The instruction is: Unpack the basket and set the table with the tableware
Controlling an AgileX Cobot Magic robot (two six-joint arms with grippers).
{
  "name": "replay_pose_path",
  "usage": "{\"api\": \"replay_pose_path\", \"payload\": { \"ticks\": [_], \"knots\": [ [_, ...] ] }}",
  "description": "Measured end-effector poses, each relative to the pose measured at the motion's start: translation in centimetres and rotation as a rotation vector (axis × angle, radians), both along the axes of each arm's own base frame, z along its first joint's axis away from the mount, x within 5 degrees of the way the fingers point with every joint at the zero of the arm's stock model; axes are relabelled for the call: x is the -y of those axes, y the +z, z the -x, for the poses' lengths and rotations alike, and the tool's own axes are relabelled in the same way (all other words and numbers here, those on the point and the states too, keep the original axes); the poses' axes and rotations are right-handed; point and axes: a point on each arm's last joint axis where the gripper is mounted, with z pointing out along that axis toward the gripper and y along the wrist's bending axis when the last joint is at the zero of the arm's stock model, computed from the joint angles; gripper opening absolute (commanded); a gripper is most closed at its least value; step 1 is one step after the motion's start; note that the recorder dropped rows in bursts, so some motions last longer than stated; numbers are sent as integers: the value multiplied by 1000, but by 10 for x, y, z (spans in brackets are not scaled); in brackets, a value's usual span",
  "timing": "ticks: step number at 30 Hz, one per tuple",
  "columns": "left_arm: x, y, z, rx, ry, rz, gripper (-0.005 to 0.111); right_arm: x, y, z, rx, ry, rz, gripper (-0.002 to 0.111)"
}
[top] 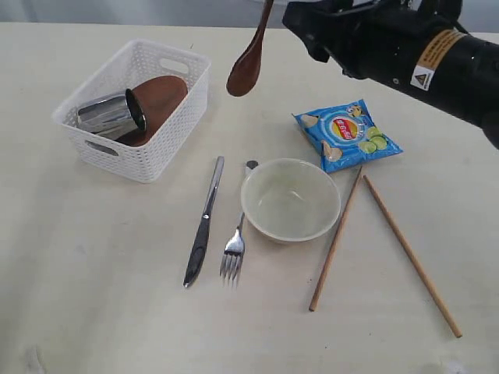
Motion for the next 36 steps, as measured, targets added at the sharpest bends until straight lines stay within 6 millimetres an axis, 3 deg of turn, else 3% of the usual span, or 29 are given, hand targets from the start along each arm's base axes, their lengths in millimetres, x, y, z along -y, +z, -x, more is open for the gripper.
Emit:
{"api": "replay_pose_path", "payload": {
  "ticks": [12,18,23,28,36],
  "knots": [
    [2,3,2,-23,-28,54,0,-11,-1,-2,94,108,-83,53],
    [4,-1,3,-35,-57,58,0,-15,-5,-12,89,101,-88,51],
    [4,-1,3,-35,-66,61,0,-19,-5,-21,93,100,-90,33],
    [4,-1,4,-36,-68,62,0,-20,-5,-24,94,100,-91,-1],
    [4,-1,4,-32,-69,53,4,-21,-7,-25,92,101,-92,0]
  ]
}}
